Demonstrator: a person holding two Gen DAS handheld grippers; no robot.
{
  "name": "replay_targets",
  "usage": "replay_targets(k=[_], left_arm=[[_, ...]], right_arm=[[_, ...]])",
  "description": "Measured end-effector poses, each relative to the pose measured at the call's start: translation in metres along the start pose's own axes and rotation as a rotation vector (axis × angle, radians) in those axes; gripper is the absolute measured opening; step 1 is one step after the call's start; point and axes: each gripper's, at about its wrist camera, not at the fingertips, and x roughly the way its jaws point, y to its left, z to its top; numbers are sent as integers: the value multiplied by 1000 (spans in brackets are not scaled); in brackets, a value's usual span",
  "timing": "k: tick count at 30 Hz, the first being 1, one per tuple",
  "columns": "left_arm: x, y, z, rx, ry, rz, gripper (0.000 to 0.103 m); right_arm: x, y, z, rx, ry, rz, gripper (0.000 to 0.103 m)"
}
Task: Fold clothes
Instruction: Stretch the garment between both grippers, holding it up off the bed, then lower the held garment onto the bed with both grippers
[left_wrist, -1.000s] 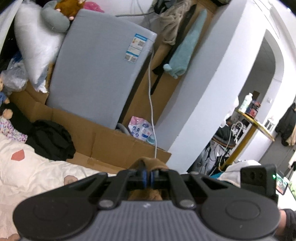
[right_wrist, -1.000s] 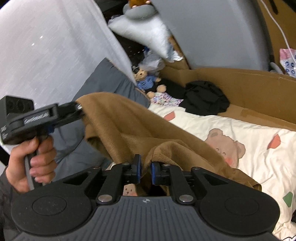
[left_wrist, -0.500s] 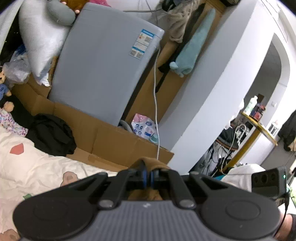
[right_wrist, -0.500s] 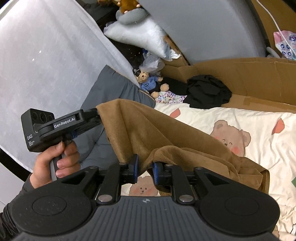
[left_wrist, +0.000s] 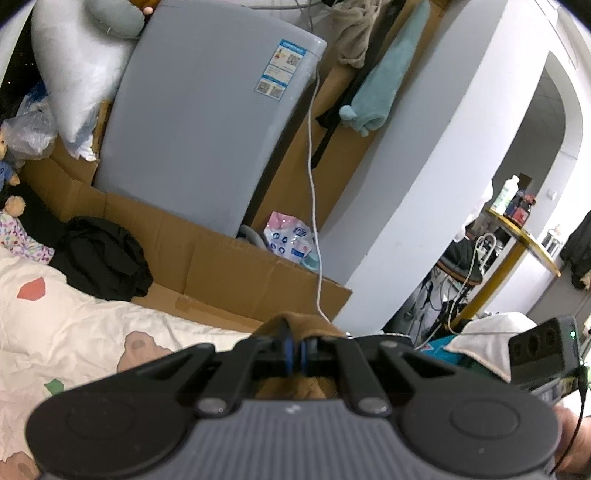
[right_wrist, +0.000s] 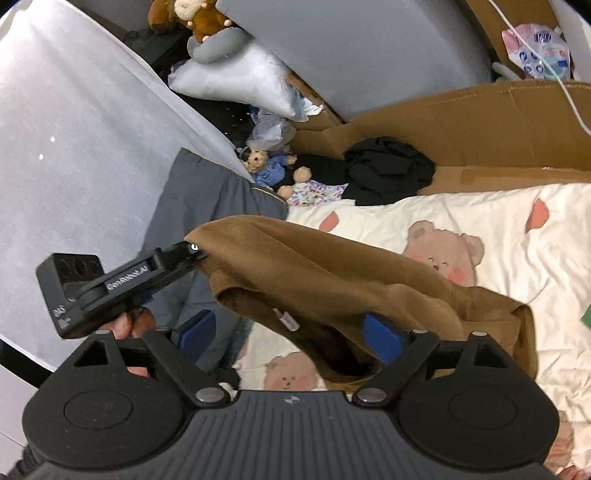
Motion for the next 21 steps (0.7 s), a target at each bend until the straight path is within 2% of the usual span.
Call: replay_targets(k=[3, 6, 9, 11, 14, 21], left_arm=[[-1, 0, 1, -1, -2, 3, 5], [-4, 1, 4, -9, -5, 3, 4], [-5, -1, 4, -6, -5, 1, 4], [-5, -5, 5, -1, -2, -5, 4], [-4, -9, 4, 8, 2, -12, 4], [4, -15, 7, -7, 7, -18, 4]], right_arm=[[2, -3, 1, 5, 16, -7, 91], [2, 3, 1, -44, 16, -28, 91], [0, 16, -1, -182, 6, -120, 91], [4, 31, -9, -326, 3, -191, 91], [12, 48, -19, -454, 16, -236, 88], [34, 84, -39, -658, 79, -242, 65]])
